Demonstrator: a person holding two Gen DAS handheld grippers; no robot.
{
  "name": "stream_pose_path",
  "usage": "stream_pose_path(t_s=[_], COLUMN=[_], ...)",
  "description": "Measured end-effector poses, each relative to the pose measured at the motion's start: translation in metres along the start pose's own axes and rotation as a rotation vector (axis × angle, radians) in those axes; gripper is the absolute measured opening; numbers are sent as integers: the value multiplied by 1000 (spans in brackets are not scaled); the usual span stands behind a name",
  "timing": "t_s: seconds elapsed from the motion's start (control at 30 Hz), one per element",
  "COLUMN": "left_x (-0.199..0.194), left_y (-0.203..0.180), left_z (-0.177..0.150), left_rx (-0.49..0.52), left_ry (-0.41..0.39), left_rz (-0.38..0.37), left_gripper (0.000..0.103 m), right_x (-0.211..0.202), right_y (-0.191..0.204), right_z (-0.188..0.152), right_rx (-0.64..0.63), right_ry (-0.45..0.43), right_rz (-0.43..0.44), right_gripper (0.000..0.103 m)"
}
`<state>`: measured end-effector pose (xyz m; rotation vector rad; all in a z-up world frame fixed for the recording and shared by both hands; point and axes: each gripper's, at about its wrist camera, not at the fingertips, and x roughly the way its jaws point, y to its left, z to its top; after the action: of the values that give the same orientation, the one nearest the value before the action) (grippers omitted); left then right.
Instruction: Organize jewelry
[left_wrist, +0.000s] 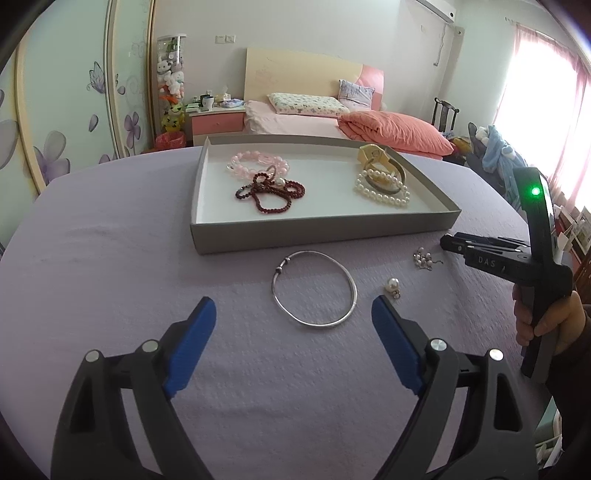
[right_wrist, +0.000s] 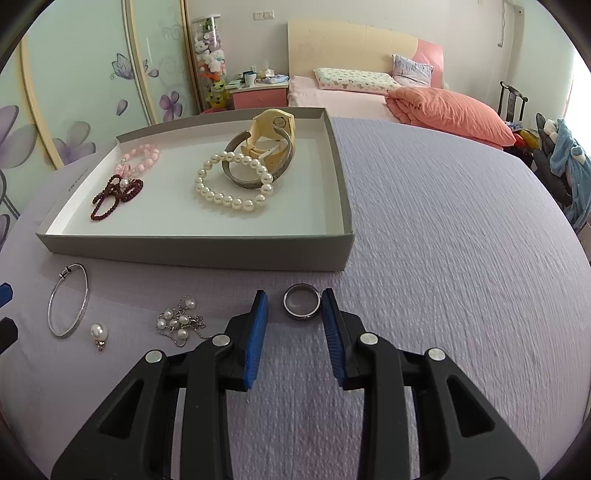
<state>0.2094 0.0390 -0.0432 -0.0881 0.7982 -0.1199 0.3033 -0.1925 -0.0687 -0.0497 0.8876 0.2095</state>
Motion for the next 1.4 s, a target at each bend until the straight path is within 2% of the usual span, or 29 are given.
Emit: stream_pose_path(t_s=[0.03,0.07,0.27,0.5,0.87,1.17,1.27,1.4], left_x=[1,2,10,29,67,78,78,76], left_y=[-1,-1,-5,-16,-30,-33,-33,-39], left_z=[0,-1,-1,3,11,22,23,23], left_rx=[3,5,12,21,51,30,28,45], left_ry=[4,7,26,75,147,158,155,143], left_rz=[0,1,2,21,129,149,151,144], left_gripper=[87,87,90,92,92,91,88,75], right_x=[0,0,-3,-16,-25,-22,-22,-23], right_y=[0,0,-1,-4,-11,-17,-17,-14], right_z=[0,0,-1,-2,3,2,2,2], right_rx=[1,2,25,49,63,85,87,82], right_ry=[0,-1,6,-12,-39,-31,-31,-31], right_rz=[1,0,5,53,87,103,109,115], right_gripper=[24,22,22,22,22,22,22,22])
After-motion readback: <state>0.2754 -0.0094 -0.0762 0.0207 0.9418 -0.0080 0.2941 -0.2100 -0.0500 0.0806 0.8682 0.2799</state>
